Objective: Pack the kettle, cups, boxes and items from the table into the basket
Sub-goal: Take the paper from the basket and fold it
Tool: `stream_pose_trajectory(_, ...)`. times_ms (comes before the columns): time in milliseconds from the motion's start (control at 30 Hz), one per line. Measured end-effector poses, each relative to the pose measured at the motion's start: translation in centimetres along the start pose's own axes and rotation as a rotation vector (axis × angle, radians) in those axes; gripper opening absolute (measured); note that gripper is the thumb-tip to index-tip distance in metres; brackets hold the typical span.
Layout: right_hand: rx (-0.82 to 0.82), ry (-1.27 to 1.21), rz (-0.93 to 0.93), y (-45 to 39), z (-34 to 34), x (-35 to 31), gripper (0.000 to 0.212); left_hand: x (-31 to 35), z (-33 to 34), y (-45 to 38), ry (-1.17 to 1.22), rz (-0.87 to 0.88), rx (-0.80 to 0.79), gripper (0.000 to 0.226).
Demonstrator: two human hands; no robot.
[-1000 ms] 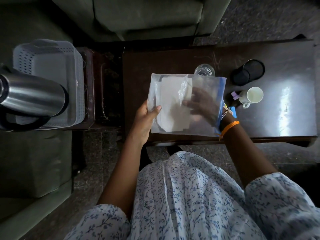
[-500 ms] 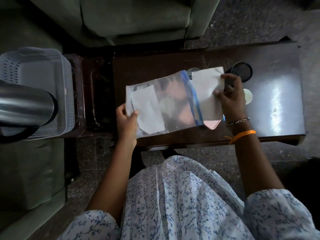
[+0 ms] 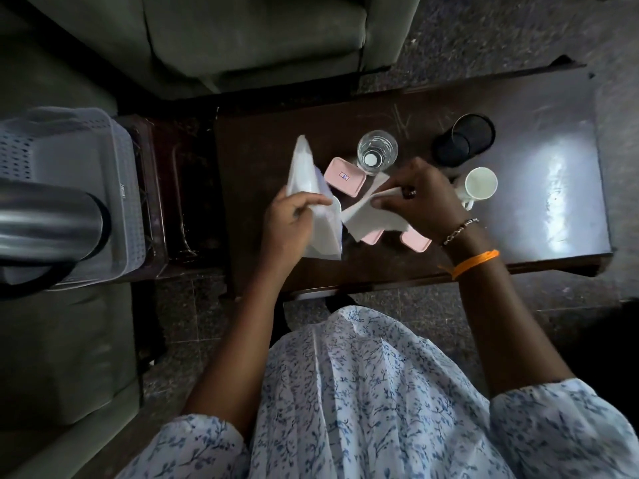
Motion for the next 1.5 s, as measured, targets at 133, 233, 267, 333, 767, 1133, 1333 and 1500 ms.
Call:
stream_pose_trajectory(133, -0.121, 0.022, -0.055, -0.2, 0.9, -0.3, 0.019, 1.2, 0.9, 0.4, -0.059, 0.034, -0.126, 0.018)
stream_pose_trajectory(233, -0.160, -0.124, -0.020, -0.6, 1.1, -0.2, 0.009, 1.8, 1.9, 0.7, -0.104, 0.034, -0.174, 0.026)
stream_pose_trajectory(267, -0.142, -0.215, 0.037, -0.8, 1.1, 0.0, 0.009, 2.0, 2.2, 0.7, -0.088, 0.022, -0.168, 0.027)
stream_pose_trajectory(333, -0.053, -0.412, 0.156, -0.9, 0.9, 0.8, 0.016, 2.1, 2.5, 0.8, 0.031, -0.085, -0.142, 0.027)
stream_pose_trajectory(767, 0.308, -0.809, 0.555, -0.5, 0.5, 7.1, 0.022, 1.9, 7.5, 1.1, 0.369, -0.488, -0.134, 0.017)
stream_pose_trajectory(1133, 0.768, -0.115, 0.635, -11.7, -6.4, 19.1, 0.035, 0.8, 10.9, -0.1, 0.392, -0.555, -0.204, 0.018)
stream_pose_trajectory(1333, 0.516, 0.041, 0.694, -16.2, -4.5, 21.5, 0.022, 0.1, 11.0, -0.5, 0.444, -0.594, -0.216, 0.024)
stream_pose_trajectory(1500, 0.299, 0.134, 0.662, -16.7, -3.9, 21.6, 0.022, -0.4, 10.8, -1.0, 0.507, -0.557, -0.203, 0.018)
Point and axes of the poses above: each hand's wrist, its own y-axis away from the middle knuckle, its own z-axis out of the palm, x = y × z, the point moved 4 cm from there along -y, towards the middle knuckle, and after that the axes turned 13 degrees about x, right-handed, at the moved point
